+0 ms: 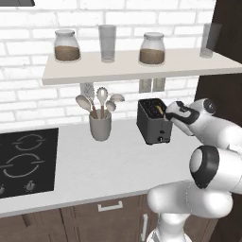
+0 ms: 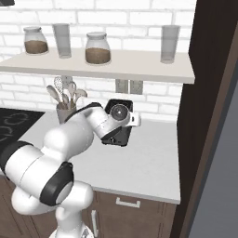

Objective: Start the toaster. Once the lever pops up, take the bread to the plate on the dining counter.

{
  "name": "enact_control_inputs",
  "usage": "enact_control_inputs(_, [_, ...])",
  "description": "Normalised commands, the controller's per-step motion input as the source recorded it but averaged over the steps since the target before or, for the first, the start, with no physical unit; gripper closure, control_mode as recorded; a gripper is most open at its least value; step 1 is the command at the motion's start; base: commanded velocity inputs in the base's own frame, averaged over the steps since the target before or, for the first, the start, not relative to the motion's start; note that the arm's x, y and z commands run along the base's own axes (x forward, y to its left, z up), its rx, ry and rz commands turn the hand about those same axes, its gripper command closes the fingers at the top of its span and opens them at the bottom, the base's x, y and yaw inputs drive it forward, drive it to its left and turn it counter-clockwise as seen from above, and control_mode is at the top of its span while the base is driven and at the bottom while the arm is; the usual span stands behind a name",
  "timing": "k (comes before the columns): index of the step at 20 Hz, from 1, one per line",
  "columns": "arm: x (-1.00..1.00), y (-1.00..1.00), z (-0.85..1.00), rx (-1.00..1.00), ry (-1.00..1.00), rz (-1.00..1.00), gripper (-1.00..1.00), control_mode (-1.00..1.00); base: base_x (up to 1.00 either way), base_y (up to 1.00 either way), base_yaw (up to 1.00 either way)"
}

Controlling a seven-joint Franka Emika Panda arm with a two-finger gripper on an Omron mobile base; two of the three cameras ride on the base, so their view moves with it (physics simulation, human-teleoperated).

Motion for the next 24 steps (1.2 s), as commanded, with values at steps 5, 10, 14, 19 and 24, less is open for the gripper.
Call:
enact_control_inputs(5, [0.01,0.18,0.61,0.00,-0.04,-0.01,-1.00,-1.00,0.00,0.00,0.00])
enact_control_inputs(10, [0.01,0.12,0.27,0.00,0.00,0.00,-1.00,-1.00,0.00,0.00,0.00])
enact_control_inputs(14, [0.00,0.00,0.01,0.00,0.00,0.00,-1.00,-1.00,0.00,0.00,0.00])
enact_control_inputs(19, [0.00,0.00,-0.03,0.00,0.00,0.00,-1.00,-1.00,0.00,0.00,0.00])
enact_control_inputs(24, [0.10,0.01,-0.09,0.00,0.00,0.00,-1.00,-1.00,0.00,0.00,0.00])
